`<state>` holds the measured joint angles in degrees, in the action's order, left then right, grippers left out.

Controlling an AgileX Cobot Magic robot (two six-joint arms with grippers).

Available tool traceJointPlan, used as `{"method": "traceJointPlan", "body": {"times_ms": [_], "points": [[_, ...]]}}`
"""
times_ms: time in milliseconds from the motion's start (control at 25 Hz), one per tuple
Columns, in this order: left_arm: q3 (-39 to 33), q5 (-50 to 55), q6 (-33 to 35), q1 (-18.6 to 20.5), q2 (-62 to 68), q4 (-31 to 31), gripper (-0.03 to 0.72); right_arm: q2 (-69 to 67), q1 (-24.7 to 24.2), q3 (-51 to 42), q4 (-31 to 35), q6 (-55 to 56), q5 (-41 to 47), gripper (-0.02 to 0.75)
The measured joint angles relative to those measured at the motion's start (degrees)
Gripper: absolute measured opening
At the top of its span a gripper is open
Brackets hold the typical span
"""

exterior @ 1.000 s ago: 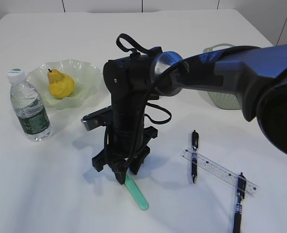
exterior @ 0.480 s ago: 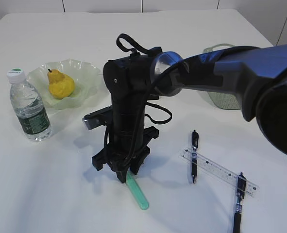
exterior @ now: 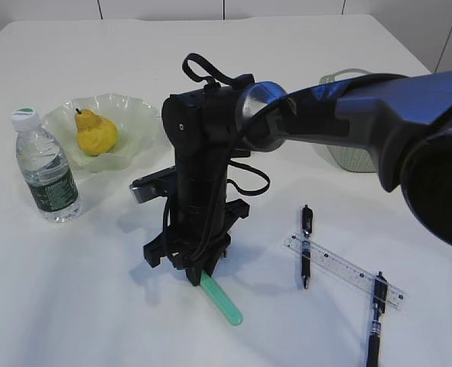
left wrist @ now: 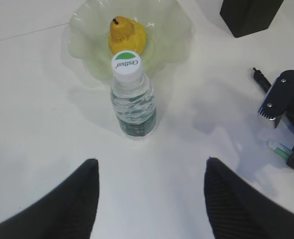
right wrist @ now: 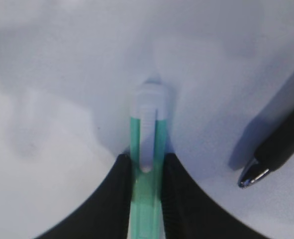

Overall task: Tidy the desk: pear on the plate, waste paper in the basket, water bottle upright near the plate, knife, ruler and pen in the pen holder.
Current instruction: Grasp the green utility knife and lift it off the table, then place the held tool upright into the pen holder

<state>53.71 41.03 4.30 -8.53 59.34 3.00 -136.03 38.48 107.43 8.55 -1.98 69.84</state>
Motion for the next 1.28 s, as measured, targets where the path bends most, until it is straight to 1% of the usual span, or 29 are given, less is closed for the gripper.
{"method": "traceJointPlan", "body": {"times_ms": [240, 600, 840, 1120, 1280], "points": [[0.0, 0.0, 0.0, 0.0, 0.0, 0.0, 0.466, -0.54, 0.0, 1.37, 0.0, 0.13, 0.22, 0.145], [0.0, 0.18, 0.0, 0.0, -0.08, 0.0, 0.466, -1.83, 0.0, 9.06, 0.0, 0.82, 0.1, 0.145], [0.0, 0.27, 0.0, 0.0, -0.08, 0.0, 0.466, -1.36, 0.0, 10.91, 0.0, 1.29, 0.1, 0.145], [0.0, 0.27, 0.0, 0.0, -0.08, 0.0, 0.466, 3.56, 0.0, 10.98, -3.34, 1.42, 0.2, 0.145], [0.0, 0.27, 0.0, 0.0, -0.08, 0.0, 0.466, 6.48, 0.0, 12.55, -4.58, 1.45, 0.42, 0.145]]}}
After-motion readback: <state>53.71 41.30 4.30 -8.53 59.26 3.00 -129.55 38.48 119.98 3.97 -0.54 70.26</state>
